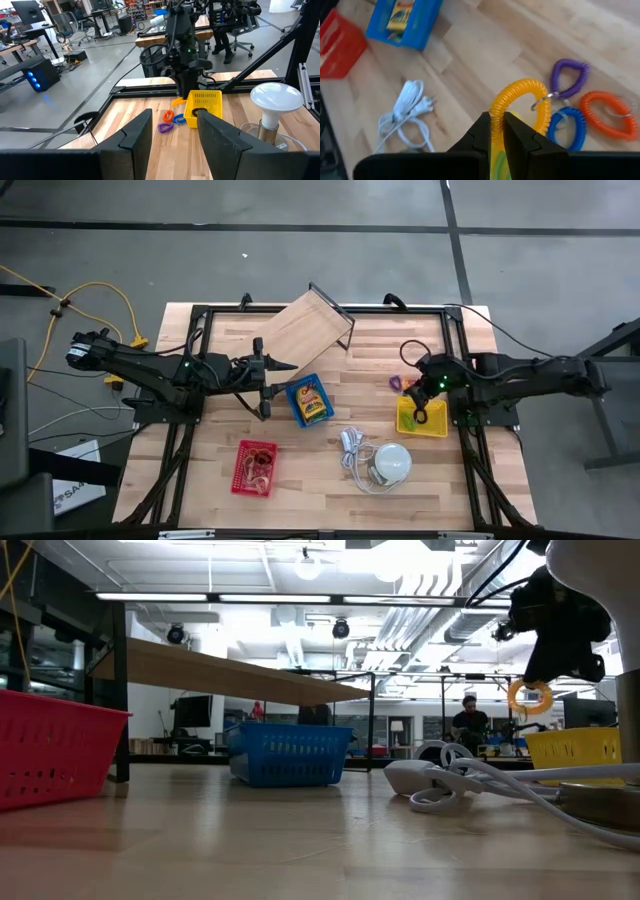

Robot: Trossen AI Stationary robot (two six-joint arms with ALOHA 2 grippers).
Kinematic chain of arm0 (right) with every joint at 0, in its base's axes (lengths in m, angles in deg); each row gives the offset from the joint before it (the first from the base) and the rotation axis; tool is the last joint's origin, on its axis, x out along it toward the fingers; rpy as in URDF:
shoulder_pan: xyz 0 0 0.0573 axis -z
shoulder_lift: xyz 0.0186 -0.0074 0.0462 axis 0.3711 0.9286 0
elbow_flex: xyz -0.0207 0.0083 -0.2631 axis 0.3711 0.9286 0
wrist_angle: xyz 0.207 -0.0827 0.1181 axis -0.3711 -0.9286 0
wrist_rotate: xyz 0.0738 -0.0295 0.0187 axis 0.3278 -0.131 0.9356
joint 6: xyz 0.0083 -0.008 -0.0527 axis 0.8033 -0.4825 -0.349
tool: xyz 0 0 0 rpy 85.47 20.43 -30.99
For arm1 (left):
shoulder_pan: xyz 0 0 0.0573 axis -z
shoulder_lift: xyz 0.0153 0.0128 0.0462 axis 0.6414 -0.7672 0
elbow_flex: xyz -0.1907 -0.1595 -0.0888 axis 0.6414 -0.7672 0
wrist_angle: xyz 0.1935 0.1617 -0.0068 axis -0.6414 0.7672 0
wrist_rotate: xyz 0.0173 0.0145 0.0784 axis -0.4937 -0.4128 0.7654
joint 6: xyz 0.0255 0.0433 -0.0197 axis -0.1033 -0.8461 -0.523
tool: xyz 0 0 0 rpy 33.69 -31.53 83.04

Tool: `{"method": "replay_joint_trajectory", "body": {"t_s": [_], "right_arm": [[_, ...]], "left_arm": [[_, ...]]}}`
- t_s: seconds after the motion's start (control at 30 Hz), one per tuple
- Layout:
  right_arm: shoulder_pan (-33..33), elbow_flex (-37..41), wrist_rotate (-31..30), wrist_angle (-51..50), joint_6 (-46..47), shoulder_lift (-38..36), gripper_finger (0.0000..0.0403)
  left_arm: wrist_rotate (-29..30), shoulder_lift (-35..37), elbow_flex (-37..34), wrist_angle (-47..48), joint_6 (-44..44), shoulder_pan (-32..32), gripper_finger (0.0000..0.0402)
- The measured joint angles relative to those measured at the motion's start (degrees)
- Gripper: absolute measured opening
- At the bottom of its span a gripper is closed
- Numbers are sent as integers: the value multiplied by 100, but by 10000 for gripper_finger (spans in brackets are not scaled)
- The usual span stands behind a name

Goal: Pick & Place Office Desk Supplies
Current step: Put the yellow spring keychain into the yellow bin

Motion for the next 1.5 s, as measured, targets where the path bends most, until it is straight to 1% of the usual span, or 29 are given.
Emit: {"method": "replay_joint_trajectory", "body": {"t_s": [0.2,0.4,0.63,0.77,1.03,1.2,1.5], "right_arm": [[-576,0,328,-27,25,0,25],[-1218,0,662,-496,357,0,25],[-1854,0,677,-1089,1130,13,25],[-2104,0,448,-1325,1505,69,25],[-2283,-2,151,-1411,1742,205,25],[-2267,-2,143,-1410,1851,212,30],[-2267,-2,60,-1419,1893,212,75]], "left_arm": [[0,2,0,-2,0,0,150],[0,0,0,-2,0,-1,150],[1,0,0,0,0,0,150],[1,0,0,-2,0,0,150],[-1,0,0,-2,0,-1,150],[1,0,0,-1,0,-2,150],[1,0,0,-2,0,0,150]]}}
